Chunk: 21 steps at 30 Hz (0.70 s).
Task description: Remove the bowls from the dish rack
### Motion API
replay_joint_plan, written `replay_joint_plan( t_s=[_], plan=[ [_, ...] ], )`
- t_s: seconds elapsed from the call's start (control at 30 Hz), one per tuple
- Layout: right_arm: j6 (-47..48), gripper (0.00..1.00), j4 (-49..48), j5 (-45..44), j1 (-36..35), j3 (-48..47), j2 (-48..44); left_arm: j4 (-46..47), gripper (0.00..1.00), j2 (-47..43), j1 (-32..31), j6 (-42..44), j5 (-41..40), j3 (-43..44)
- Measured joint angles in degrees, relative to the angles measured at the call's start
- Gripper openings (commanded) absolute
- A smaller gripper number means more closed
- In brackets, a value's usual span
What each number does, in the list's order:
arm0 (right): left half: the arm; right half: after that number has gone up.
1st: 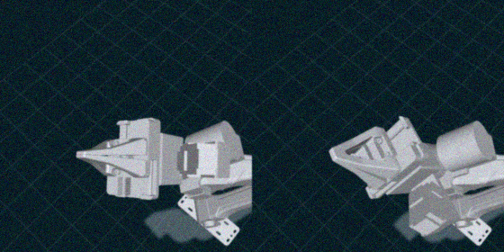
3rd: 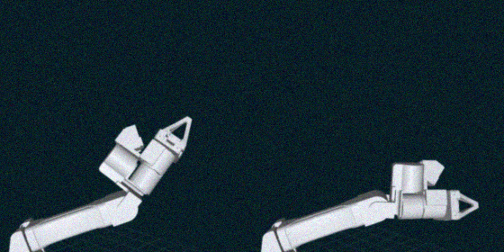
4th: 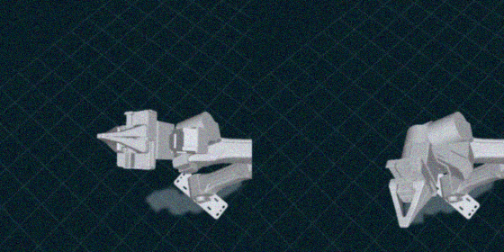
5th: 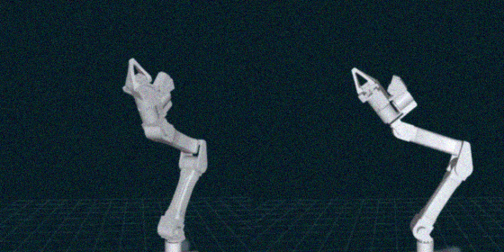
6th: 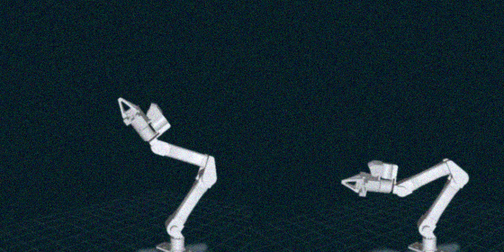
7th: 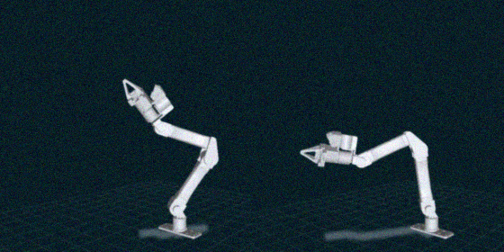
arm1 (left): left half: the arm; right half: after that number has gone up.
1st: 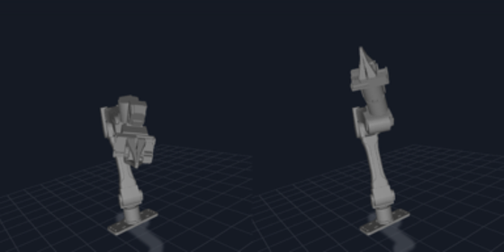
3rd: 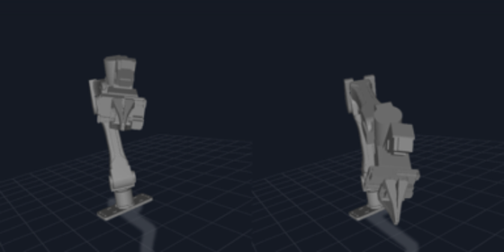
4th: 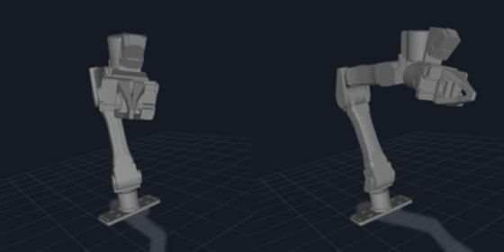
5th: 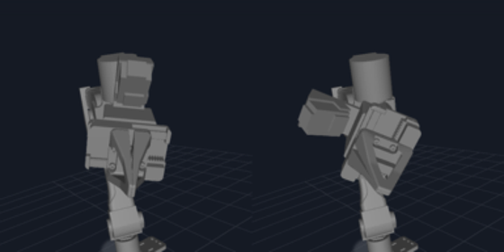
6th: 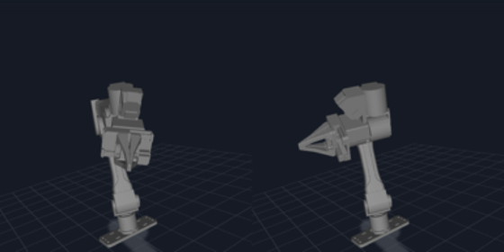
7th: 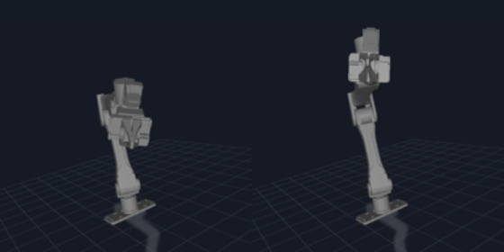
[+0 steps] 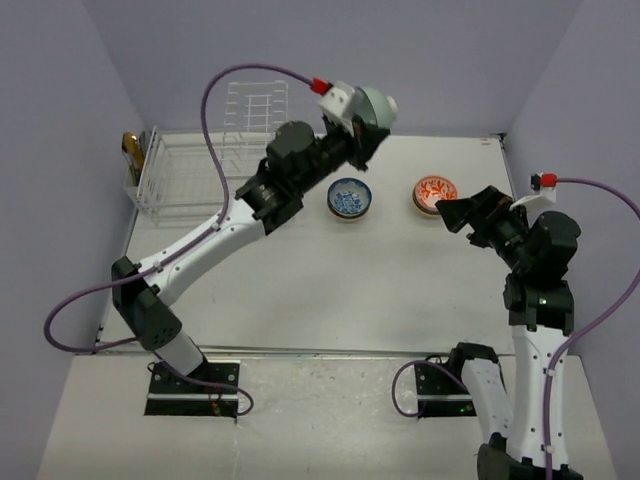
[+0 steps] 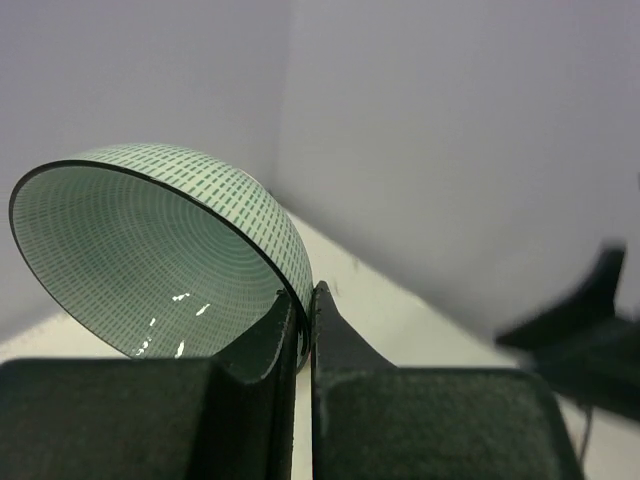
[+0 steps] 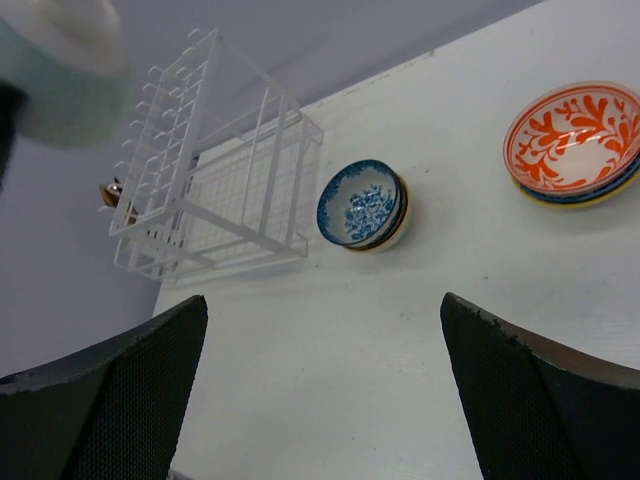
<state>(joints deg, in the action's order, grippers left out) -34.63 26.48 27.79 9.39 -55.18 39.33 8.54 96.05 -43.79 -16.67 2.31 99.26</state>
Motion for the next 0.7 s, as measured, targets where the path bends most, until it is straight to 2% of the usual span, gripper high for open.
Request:
replay_joint_plan(
  t_s=[0.17, 0.27, 0.37, 0.47, 0.57, 0.7],
  plan=[
    [1.2, 0.98, 3.4, -2.2, 0.0, -4.3, 0.0, -5.3, 0.0, -8.8, -10.8, 11.5, -0.4, -18.8],
    [2.0, 0.91, 4.0, 0.4, 0.0, -4.9, 1.0, -10.3, 0.0, -10.9, -15.4, 16.7, -2.4, -28.6],
    [2.4, 0.91, 4.6, 2.9, -1.7, -4.5, 4.0, -16.1, 0.0, -12.1, -19.4, 20.0, -4.3, -36.9],
    [3.3, 0.91, 6.8, 1.5, -10.2, -4.1, 8.4, -22.5, 0.0, -12.2, -23.4, 22.0, -4.8, -41.4],
    [4.6, 0.91, 9.7, -3.4, -22.5, -4.5, 14.3, -27.0, 0.0, -12.3, -27.0, 23.2, -5.2, -42.5],
    [5.7, 0.83, 13.0, -9.2, -31.9, -4.6, 20.5, -29.9, 0.0, -13.5, -30.4, 23.9, -6.1, -42.5]
  ],
)
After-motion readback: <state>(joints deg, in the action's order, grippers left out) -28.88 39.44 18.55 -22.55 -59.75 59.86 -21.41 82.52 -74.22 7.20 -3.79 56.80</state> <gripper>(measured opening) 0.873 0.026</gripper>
